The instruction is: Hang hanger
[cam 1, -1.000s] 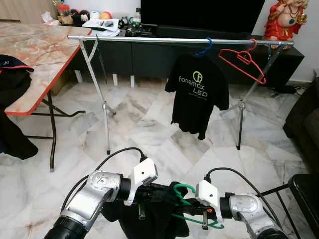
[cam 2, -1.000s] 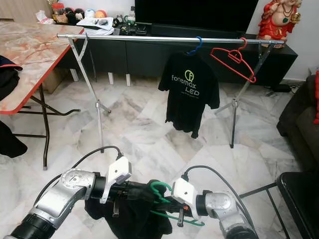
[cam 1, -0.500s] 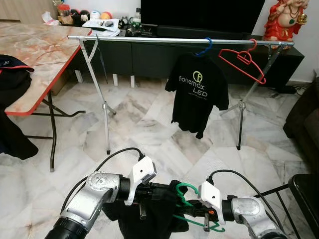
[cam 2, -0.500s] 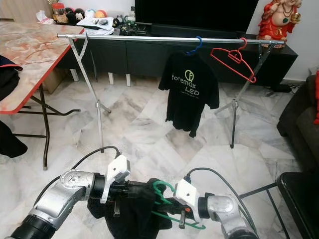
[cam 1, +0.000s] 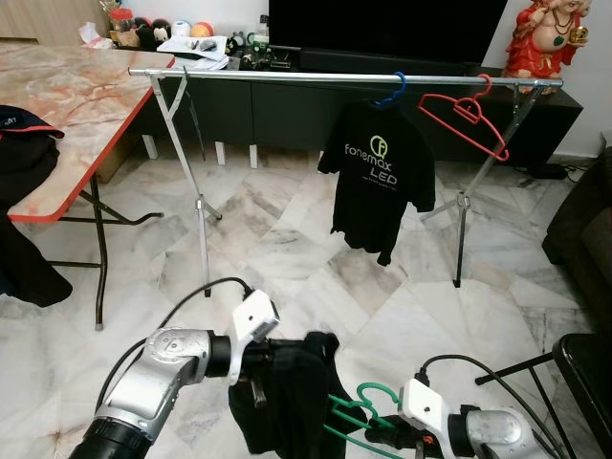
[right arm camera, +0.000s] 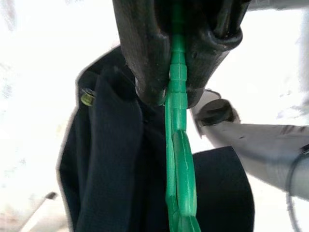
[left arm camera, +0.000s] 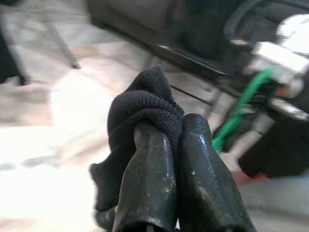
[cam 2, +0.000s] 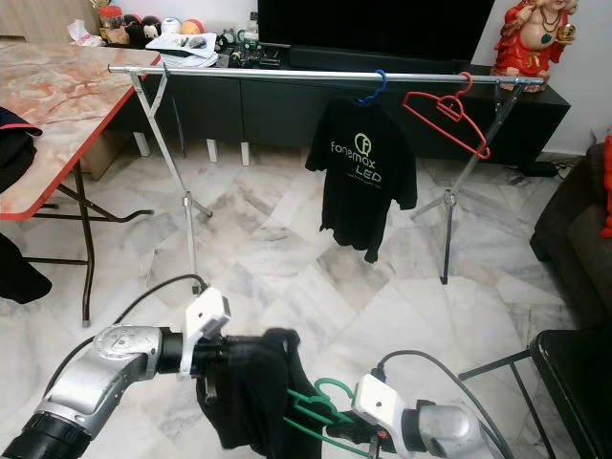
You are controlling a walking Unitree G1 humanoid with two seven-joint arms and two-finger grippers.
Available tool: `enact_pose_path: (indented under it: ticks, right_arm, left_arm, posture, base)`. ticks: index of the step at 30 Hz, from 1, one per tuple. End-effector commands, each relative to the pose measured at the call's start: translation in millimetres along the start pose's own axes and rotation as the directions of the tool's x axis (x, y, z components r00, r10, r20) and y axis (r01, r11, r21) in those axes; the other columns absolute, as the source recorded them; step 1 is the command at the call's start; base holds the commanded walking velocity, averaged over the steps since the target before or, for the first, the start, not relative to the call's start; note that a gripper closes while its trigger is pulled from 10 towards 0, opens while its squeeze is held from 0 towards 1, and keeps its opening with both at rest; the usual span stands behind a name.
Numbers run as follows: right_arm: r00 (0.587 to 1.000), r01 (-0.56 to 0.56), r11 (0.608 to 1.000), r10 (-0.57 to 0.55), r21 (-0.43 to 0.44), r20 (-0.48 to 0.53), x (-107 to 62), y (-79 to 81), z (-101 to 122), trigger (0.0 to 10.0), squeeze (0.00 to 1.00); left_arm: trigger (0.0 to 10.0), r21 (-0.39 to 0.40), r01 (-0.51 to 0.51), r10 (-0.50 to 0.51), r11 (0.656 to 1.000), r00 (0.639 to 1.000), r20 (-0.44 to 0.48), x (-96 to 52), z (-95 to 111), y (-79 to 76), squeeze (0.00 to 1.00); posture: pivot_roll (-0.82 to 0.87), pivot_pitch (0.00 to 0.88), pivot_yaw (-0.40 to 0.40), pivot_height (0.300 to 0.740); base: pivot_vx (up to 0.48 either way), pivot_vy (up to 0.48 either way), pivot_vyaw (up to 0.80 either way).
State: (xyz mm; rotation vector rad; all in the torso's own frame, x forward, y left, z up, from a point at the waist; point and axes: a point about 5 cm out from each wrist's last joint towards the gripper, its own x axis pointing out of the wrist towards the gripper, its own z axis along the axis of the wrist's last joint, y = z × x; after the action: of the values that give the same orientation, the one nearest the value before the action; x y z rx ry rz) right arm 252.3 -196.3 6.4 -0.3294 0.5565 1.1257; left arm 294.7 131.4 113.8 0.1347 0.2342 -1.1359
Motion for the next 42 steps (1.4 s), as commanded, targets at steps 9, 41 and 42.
enact_pose_path:
  ticks: [9,41,42]
  right_arm:
    - [0.955,0.286,0.938,-0.296,0.195,0.024,-12.3,-0.7,-25,0.0,0.0]
    - [0.942,0.005,0.98,0.062,0.2,-0.33,-2.0,58.6,-80,0.0,0.0]
    - [0.921,-0.026,0.987,0.087,0.162,-0.381,-6.6,57.7,-83,0.0,0.0]
  left_arm:
    - [0.0,-0.007,-0.372,0.372,0.928,0.928,-0.002,-27.2,-29,16.5,0.33]
    - [10.0,0.233,-0.355,0.356,0.905,0.934,0.039,-0.5,-13,14.2,0.0]
    - [10.0,0.257,-0.321,0.328,0.912,0.945,0.015,0.0,-14,12.9,0.0]
  posture:
    - [0.0,0.101,-0.053,0.74]
    - [-0.01,0.043,-0.012,0.74]
    - [-0.01,0.043,-0.012,0.74]
  base:
    - [0.0,0.0,0.0]
    - [0.0,0.0,0.0]
    - [0.0,0.0,0.0]
